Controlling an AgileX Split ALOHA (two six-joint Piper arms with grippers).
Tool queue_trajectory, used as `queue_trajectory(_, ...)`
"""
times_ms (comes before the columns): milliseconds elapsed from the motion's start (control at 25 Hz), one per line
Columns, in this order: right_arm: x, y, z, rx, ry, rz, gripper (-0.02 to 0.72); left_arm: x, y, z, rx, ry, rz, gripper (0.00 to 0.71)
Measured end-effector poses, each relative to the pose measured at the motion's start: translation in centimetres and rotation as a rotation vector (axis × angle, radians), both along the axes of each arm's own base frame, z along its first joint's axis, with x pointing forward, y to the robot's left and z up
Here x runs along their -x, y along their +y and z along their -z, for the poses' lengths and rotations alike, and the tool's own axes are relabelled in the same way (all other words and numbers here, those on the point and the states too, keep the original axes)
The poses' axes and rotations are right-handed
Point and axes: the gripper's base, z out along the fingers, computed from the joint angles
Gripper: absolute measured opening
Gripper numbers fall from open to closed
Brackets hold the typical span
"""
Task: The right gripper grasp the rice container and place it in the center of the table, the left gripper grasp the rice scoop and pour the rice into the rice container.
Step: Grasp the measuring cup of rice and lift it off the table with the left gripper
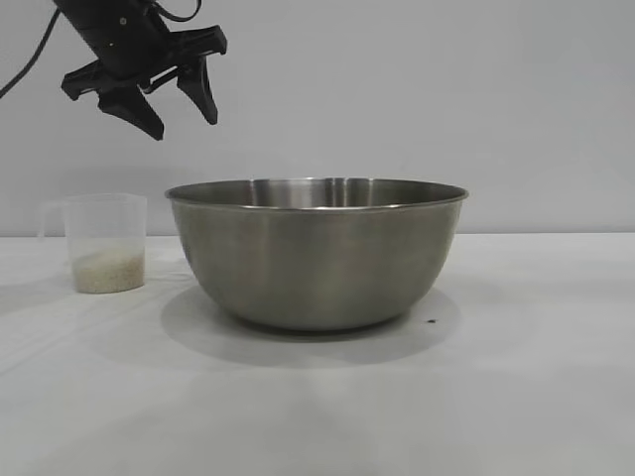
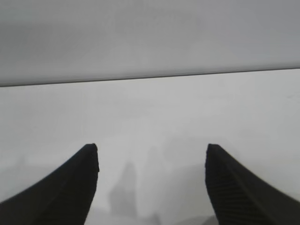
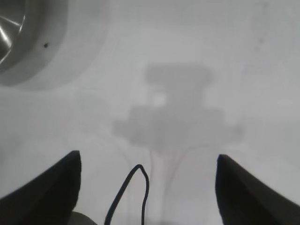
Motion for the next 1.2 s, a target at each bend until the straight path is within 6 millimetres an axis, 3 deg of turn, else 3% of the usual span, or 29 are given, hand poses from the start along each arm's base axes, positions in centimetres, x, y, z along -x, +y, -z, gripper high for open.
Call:
queue_trajectory(360,10.3,-0.6,3.4,-0.007,-0.151,0.008,0.508,0.0,0.0,0.0,0.009,0.000,-0.005,0.437)
queue_trajectory(560,14.4,-0.8,3.7,-0.016,-0.319,0.005,0.508,0.0,0.0,0.0,0.009,-0.002,-0.006,0.437)
queue_trajectory(840,17.9,-1.1,3.1,-0.005,-0.536,0.005,0.508,0.0,0.0,0.0,0.009,-0.003,-0.007,0.437)
queue_trajectory(1200,20.4,-1.3,3.0,-0.006,-0.696,0.007,0.508,0.0,0.0,0.0,0.009,-0.003,-0.007,0.437)
